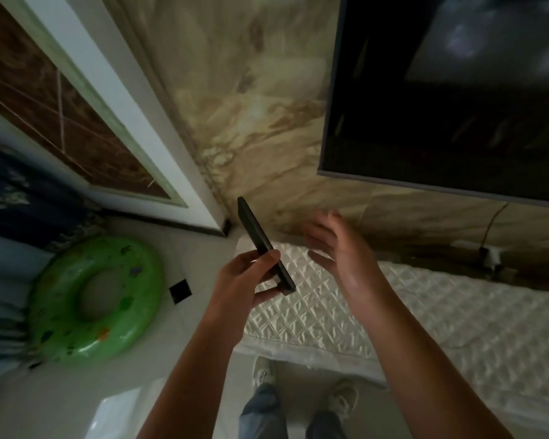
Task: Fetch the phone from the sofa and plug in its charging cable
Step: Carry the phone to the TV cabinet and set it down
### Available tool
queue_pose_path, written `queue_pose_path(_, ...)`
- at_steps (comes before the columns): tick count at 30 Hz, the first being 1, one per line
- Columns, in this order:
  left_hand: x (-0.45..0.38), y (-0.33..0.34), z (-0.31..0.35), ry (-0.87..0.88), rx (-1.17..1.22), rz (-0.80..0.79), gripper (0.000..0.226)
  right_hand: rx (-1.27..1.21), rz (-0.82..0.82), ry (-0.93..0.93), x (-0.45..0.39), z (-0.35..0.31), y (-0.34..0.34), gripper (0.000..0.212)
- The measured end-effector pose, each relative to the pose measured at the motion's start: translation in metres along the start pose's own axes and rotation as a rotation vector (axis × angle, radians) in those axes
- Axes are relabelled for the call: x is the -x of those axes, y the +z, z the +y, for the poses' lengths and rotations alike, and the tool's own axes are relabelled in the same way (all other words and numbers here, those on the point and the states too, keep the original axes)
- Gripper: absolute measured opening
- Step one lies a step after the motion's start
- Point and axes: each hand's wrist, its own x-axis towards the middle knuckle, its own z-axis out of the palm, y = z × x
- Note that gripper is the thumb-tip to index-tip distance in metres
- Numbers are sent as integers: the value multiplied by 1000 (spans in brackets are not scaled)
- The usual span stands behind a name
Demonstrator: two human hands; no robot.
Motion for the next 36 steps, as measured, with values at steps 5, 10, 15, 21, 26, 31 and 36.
queue_pose_path(5, -32, -13, -43, -79, -70, -1, 44, 31, 20, 56, -32, 51, -4, 40)
queue_pose_path(10, -75, -37, -106, -218, -136, -3, 36, 76, 64, 149, -73, 126, -8, 51)
queue_pose_path(15, -124, -59, -166, -338, -232, 46, 44, 70, 117, 222, -113, 191, -14, 51)
queue_pose_path(21, -201, -80, -227, -361, -454, 70, 50, 63, 150, 244, -168, 246, -26, 52)
queue_pose_path(26, -255, -92, -266, -311, -876, 46, 54, 61, 166, 246, -210, 285, -32, 53)
queue_pose_path(31, -286, -98, -297, -348, -1094, 24, 72, 79, 177, 263, -235, 318, -32, 57)
queue_pose_path(36, -301, -95, -318, -301, -1272, 60, 81, 92, 193, 262, -250, 337, -37, 59)
